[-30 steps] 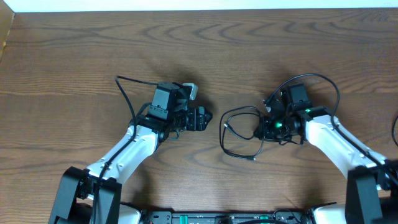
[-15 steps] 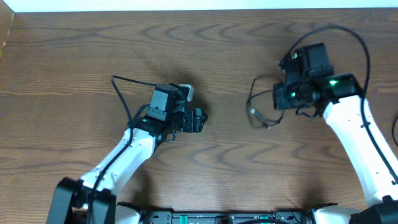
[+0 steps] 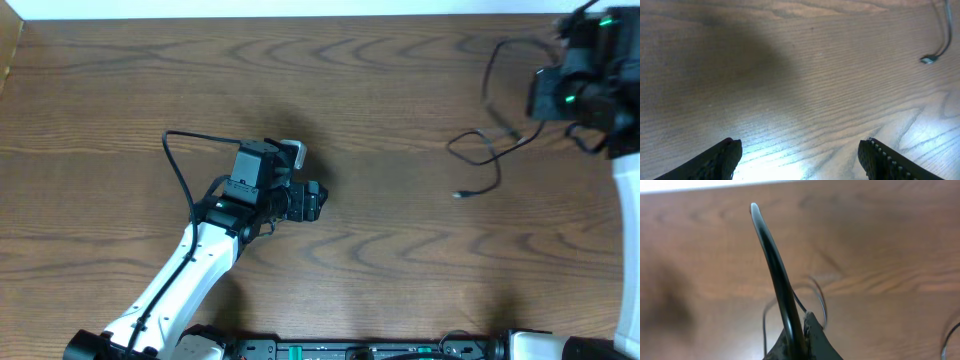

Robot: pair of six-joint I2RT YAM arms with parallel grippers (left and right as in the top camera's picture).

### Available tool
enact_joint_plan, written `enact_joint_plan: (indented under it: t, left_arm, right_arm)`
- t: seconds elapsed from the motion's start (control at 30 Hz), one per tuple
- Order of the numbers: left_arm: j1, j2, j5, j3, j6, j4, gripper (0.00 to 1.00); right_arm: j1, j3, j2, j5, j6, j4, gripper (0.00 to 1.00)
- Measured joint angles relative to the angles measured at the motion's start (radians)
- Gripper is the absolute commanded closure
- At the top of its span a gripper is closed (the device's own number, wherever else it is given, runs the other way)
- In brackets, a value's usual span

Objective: Untangle cables

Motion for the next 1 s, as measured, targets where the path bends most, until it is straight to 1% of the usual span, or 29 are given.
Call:
enact_joint_plan:
  t: [0.2, 0.4, 0.5, 0.7, 0.77, 0.83, 0.9, 1.0]
  left_arm:
    - [0.0, 0.0, 0.024, 0.0, 0.003, -0.014, 0.2]
    - [0.0, 0.0, 0.038, 0.0, 0.024, -0.014, 0.2]
    - [0.0, 0.0, 0.039, 0.0, 0.034, -0.014, 0.2]
    - [0.0, 0.0, 0.039, 0.0, 0.037, -0.015, 0.2]
    - [0.0, 0.0, 0.039, 0.0, 0.037, -0.013, 0.2]
    - [-0.002, 0.0, 0.039, 0.0, 0.037, -0.005, 0.14]
    - [-0.008, 0.0, 0.038, 0.0, 0.041, 0.008, 0.04]
    - [-0.029, 0.0, 0.032, 0.0, 0.047, 0.016, 0.02]
  right_arm:
    - [-0.108, 0.093, 0.004, -0.068, -0.035, 0.037, 0.99]
    - [-0.123, 0.144, 0.07, -0.133, -0.087, 0.057, 0.99]
    - [-0.124, 0.163, 0.132, -0.139, -0.113, 0.101, 0.99]
    - [-0.156, 0.242, 0.314, -0.104, -0.166, 0.19, 0.99]
    - [-0.177, 0.296, 0.401, -0.063, -0.182, 0.2, 0.99]
    - [-0.202, 0.361, 0.5, -0.017, -0.2, 0.206, 0.99]
    - [-0.232, 0.432, 0.602, 0.042, -0.215, 0.205, 0.99]
    - [-0.286, 0.561, 0.759, 0.11, -0.225, 0.193, 0.99]
